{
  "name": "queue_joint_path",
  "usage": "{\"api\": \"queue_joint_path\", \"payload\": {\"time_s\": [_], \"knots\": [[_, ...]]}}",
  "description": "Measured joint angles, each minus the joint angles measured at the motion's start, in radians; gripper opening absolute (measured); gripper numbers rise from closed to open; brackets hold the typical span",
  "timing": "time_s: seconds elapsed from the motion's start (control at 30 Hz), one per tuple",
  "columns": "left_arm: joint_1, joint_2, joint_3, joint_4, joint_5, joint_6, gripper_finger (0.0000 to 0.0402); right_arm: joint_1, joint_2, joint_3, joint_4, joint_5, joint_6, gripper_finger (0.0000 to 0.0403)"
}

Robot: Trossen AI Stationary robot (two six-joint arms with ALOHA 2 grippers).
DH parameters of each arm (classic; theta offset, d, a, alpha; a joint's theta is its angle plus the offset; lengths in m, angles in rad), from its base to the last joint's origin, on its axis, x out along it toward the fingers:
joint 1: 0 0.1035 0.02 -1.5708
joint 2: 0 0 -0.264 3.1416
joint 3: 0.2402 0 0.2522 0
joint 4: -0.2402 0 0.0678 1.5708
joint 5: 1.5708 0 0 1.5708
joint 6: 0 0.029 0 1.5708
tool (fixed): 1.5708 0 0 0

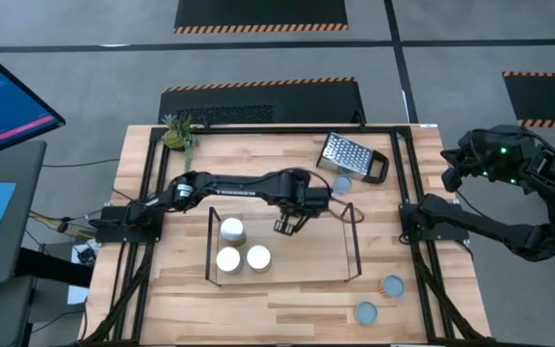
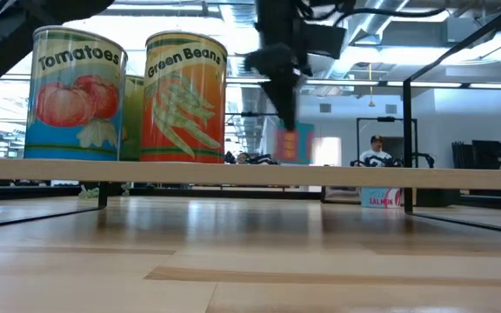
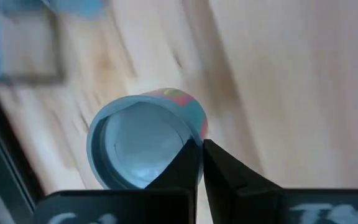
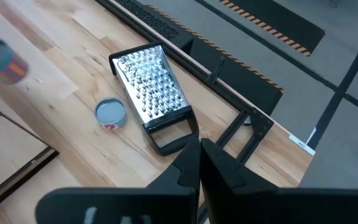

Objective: Pick and place cans onto a shelf
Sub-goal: Put the canned spicy black beans on the shelf

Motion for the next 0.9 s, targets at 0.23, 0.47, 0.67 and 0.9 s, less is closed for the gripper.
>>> {"api": "queue_joint_path", "payload": {"time_s": [0.23,0.47,0.67,0.9], "knots": [[-0.076,-0.006,0.000,-0.059,0.054,-0.128,0.0000,0.000,0.000,0.000,0.000,0.002,-0.001,0.0033],[-0.123,-0.006,0.001,-0.033,0.138,-0.169,0.0000,0.000,0.000,0.000,0.000,0.002,-0.003,0.0033],[-0.124,-0.006,0.001,-0.024,0.195,-0.222,0.0005,0.000,0.000,0.000,0.000,0.002,0.000,0.0033],[-0.123,-0.005,0.001,-0.004,0.211,-0.224,0.0029,0.000,0.000,0.000,0.000,0.000,0.000,0.0033]]}}
